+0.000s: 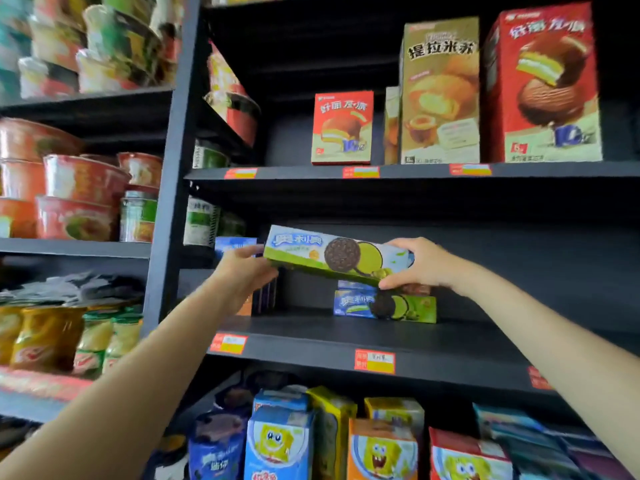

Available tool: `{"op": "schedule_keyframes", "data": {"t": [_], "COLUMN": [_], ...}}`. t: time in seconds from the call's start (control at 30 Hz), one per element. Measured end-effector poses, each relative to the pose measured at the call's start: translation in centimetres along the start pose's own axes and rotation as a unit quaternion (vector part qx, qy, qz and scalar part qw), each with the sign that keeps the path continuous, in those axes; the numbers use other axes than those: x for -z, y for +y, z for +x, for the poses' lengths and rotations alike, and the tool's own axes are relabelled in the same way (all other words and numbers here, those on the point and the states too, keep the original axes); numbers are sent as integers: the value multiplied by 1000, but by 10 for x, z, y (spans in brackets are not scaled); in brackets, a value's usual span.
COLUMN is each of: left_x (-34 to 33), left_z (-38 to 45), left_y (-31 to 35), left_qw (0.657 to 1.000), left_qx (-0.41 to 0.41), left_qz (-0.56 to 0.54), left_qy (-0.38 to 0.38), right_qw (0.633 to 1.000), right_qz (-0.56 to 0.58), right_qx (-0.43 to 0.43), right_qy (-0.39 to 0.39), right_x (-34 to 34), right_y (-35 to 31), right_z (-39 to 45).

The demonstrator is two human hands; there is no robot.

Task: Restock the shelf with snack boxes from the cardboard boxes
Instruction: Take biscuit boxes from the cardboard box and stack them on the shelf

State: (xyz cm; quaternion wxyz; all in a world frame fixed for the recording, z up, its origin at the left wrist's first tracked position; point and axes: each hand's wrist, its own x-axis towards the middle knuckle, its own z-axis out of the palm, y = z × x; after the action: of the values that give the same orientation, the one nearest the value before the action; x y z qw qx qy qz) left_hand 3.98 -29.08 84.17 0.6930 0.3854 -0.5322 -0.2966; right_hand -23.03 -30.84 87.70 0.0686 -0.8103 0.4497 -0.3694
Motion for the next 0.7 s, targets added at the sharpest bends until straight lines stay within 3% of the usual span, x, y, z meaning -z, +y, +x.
{"op": "schedule_keyframes", "data": {"t": [0.13,0.3,0.47,0.57,0.7], "left_x": [-47,-100,-132,-137,-137], "left_z": [38,75,95,101,102], "left_y": [-29,-49,-69,-77,-77], "left_qw": [972,942,927,919,885], "left_qx": [-54,-4,17,20,30], "left_qz": [226,333,373,386,439], "left_qy": [31,-46,-39,-80,-152], "right_qw": [986,964,952,963,975], "right_qz": [-131,-226,-277,-238,-169], "right_qx": [-12,-53,-72,-97,-103], "right_qy": [106,127,105,77,98], "right_x": [10,23,11,6,1], "right_y": [36,74,99,115,129], "right_z": [28,52,65,72,81]}}
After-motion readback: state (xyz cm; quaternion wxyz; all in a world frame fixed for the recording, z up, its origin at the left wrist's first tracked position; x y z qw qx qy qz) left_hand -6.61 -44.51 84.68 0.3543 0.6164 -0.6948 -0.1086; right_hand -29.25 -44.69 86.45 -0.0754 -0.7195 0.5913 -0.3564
